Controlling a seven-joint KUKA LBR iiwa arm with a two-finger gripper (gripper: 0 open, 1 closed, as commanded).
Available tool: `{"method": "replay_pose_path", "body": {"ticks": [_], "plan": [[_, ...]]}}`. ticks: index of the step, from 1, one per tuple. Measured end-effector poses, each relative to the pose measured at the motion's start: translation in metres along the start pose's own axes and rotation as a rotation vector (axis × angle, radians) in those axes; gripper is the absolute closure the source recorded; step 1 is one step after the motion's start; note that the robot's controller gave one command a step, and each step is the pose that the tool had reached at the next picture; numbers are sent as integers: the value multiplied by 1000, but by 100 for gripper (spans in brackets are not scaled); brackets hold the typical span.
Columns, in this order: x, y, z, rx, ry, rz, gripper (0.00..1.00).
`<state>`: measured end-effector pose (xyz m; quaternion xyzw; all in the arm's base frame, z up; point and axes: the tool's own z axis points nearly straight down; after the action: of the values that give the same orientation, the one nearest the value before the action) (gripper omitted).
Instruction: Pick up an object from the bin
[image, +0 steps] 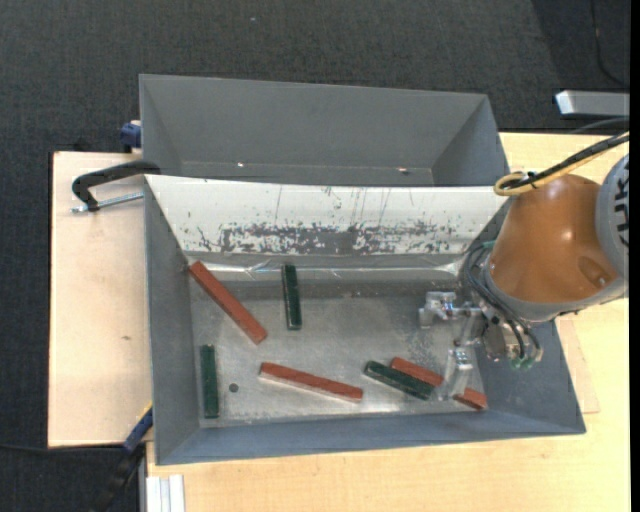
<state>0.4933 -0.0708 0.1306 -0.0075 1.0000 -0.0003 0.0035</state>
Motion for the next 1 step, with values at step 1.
{"method": "replay_pose_path", "body": {"ticks": [1], "plan": [[-3, 1, 32, -2, 10, -19, 0]]}}
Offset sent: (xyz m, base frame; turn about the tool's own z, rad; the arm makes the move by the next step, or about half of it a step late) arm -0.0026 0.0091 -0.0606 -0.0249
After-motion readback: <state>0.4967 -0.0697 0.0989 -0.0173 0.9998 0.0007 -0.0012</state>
